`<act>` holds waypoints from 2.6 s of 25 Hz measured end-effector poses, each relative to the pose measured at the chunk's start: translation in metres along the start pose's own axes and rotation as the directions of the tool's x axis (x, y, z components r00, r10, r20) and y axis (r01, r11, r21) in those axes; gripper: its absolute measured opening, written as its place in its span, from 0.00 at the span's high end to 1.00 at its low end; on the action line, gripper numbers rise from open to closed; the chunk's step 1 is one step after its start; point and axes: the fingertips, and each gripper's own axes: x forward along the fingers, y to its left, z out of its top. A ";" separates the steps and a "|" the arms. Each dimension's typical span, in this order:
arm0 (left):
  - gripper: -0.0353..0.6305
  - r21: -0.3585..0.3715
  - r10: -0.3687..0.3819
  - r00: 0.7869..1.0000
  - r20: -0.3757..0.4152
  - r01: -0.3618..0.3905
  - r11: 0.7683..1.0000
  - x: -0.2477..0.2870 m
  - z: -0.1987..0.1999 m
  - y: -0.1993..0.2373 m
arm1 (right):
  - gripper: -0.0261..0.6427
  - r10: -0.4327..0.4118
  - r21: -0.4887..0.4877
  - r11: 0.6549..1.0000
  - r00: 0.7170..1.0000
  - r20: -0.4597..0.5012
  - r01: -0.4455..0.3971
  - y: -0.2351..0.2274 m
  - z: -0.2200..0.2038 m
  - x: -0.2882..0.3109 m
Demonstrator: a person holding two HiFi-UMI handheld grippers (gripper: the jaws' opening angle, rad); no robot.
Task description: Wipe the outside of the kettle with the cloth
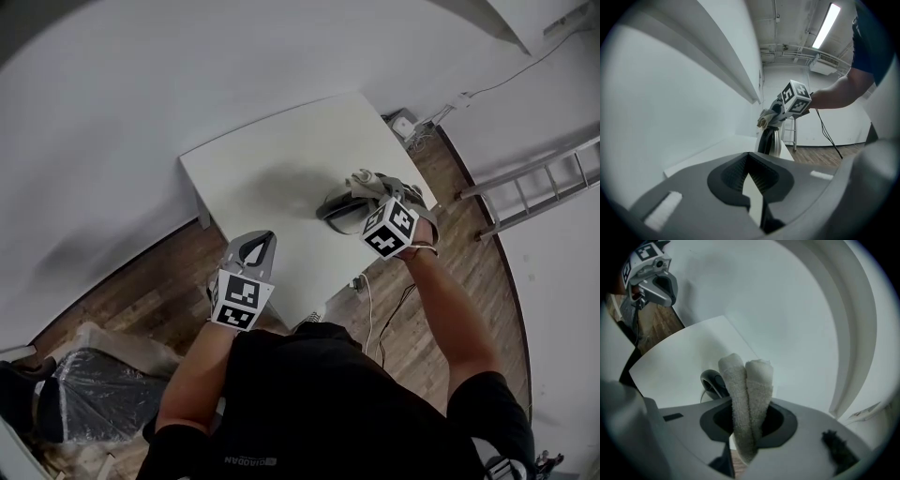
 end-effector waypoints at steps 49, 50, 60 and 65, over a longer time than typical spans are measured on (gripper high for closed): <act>0.94 0.044 0.212 0.961 -0.177 -0.207 0.977 -0.020 -0.025 0.022 | 0.82 0.117 -0.229 0.973 0.895 0.431 -0.016 0.208 0.092 0.083; 0.94 0.051 0.206 0.961 -0.184 -0.200 0.978 -0.018 -0.025 0.020 | 0.82 0.120 -0.219 0.975 0.896 0.428 -0.026 0.209 0.088 0.087; 0.94 0.067 0.145 0.971 -0.189 -0.135 0.989 0.006 -0.018 0.002 | 0.82 0.155 -0.092 0.987 0.914 0.375 -0.130 0.208 0.043 0.098; 0.94 0.074 0.119 0.976 -0.182 -0.107 0.992 0.015 -0.016 -0.006 | 0.82 0.197 0.153 0.952 0.911 0.363 -0.267 0.190 0.016 0.093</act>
